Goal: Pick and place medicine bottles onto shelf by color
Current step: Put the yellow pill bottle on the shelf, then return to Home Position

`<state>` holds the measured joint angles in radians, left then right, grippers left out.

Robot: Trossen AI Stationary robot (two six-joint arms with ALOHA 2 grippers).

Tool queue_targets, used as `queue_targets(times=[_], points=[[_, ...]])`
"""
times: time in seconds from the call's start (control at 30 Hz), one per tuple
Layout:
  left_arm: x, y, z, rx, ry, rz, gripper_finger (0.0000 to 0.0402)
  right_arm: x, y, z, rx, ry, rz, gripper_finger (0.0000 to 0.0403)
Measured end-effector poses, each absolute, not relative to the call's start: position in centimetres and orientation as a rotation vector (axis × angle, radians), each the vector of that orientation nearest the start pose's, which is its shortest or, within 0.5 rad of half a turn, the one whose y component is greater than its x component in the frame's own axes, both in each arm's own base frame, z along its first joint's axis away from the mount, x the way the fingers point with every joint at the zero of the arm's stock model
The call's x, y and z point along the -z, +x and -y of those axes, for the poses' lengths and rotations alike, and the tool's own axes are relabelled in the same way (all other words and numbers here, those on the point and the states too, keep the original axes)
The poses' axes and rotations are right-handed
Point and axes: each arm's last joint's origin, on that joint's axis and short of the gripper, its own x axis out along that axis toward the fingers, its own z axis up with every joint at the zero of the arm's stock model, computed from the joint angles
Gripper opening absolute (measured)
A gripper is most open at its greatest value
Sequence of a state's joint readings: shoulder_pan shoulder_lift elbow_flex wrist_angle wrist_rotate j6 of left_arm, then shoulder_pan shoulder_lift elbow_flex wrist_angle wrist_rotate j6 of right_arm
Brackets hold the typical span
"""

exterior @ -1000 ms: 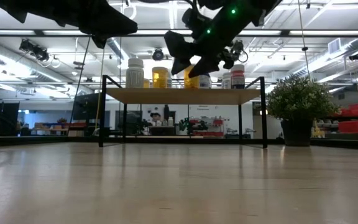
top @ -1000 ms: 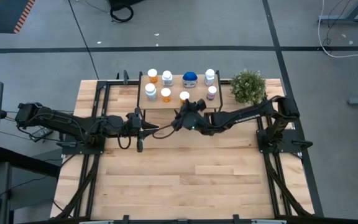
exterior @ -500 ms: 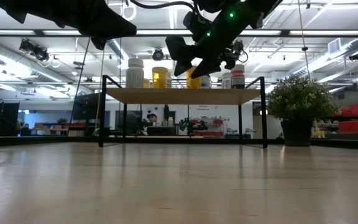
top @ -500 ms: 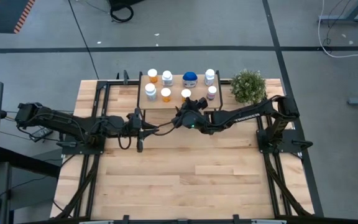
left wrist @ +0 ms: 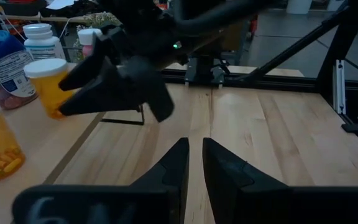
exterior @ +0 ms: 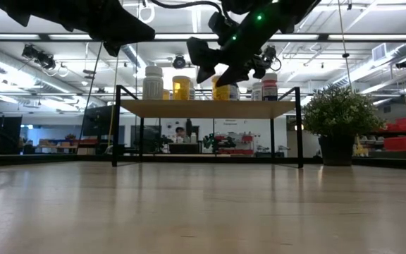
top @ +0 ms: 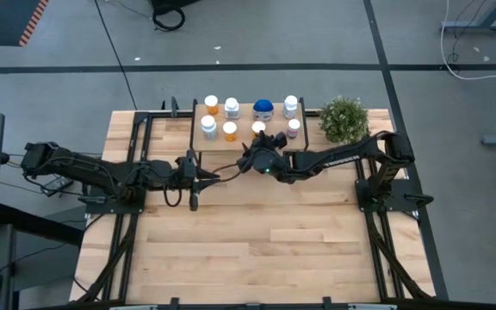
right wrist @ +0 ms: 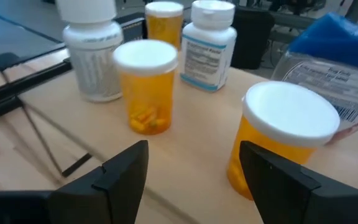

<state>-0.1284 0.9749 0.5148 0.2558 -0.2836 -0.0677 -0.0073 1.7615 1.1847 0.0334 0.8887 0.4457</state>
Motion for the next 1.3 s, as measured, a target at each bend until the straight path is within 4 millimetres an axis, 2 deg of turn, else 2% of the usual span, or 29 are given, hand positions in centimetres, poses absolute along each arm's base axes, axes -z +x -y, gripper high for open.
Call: queue_targets(times=[0.37, 0.5, 0.7, 0.8, 0.93, 1.1, 1.3], points=[[-24.8, 21.1, 1.9, -0.161, -0.026, -0.194, 0.0057, -23.7, 38.3, 3.1, 0.973, 0.184, -0.271, 0.0262], [-24.8, 21.1, 1.9, -0.161, -0.025, -0.195, 0.0051, -23.6, 38.3, 2.0, 0.931, 0.17, -0.292, 0.0262], [-24.8, 21.1, 1.9, -0.161, -0.025, -0.193, 0.0056, -24.0, 38.2, -1.1, 0.796, 0.133, -0.325, 0.0262], [-24.9, 21.1, 1.9, -0.161, -0.027, -0.183, 0.0056, -25.6, 37.5, -2.5, 0.737, 0.109, -0.302, 0.0262], [-25.7, 21.2, 1.9, -0.159, -0.04, -0.119, 0.0049, -29.5, 35.6, -3.5, 0.651, 0.091, -0.235, 0.025], [-28.7, 21.0, 1.9, -0.11, -0.05, -0.059, 0.0035, -33.8, 32.4, -3.6, 0.446, 0.061, -0.212, 0.0209], [-32.1, 20.3, 0.7, 0.0, -0.015, -0.068, 0.0006, -35.4, 28.8, -3.1, 0.245, -0.066, -0.356, 0.014]])
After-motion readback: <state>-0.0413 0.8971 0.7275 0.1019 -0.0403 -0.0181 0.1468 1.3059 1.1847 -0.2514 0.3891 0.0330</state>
